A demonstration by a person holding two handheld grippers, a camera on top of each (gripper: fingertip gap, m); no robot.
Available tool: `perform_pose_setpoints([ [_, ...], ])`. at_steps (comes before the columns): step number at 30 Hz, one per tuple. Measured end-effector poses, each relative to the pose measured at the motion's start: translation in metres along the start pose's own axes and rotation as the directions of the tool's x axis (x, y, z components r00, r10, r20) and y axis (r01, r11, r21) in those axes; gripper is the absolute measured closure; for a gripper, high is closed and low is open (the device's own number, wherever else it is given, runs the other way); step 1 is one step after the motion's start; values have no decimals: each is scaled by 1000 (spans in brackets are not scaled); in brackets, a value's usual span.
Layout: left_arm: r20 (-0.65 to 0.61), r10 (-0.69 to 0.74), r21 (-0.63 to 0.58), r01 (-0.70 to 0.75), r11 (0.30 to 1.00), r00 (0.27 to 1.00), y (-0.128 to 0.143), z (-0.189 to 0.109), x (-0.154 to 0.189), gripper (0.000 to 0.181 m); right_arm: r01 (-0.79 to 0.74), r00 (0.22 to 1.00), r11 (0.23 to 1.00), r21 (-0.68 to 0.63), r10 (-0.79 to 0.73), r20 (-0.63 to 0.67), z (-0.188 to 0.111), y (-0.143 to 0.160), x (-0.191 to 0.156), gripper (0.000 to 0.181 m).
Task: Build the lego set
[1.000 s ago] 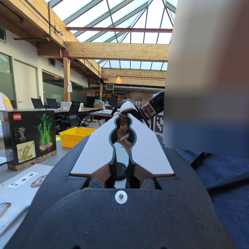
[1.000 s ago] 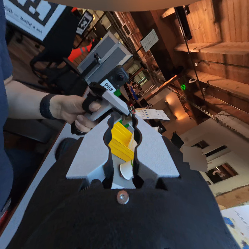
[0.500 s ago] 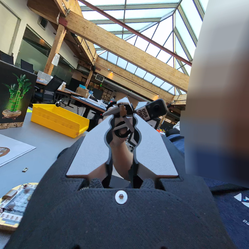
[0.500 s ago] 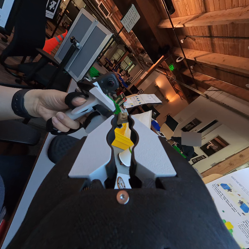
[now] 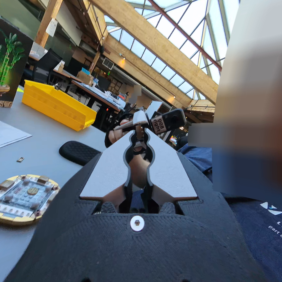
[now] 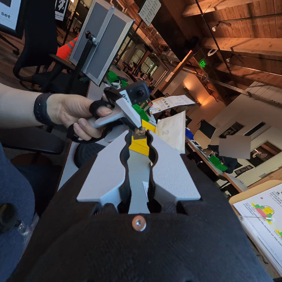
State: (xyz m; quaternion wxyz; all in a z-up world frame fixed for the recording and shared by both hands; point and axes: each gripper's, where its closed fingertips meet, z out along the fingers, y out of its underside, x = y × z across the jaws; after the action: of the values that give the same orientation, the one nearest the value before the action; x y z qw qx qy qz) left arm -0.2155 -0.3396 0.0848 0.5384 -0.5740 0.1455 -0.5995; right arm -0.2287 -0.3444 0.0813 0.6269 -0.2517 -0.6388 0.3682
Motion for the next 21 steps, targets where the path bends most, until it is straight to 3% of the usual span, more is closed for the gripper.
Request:
perform_pose_setpoints([
  [3,62,-54,-111,61,992,997,20,-3,-16,173,-26,994,998,-48,31,102,-7,19,-18,149],
  [7,64,-215,-260,225,939,974,48,-3,-26,174,-9,966,994,-110,37,256,-17,39,-37,146],
  [11,105,-242,-355,264,897,965,69,-4,-38,173,49,911,977,-210,43,409,-26,60,-54,146],
  [21,160,-284,-469,326,821,945,92,-8,-49,174,133,889,950,-282,12,458,-30,83,-64,162],
])
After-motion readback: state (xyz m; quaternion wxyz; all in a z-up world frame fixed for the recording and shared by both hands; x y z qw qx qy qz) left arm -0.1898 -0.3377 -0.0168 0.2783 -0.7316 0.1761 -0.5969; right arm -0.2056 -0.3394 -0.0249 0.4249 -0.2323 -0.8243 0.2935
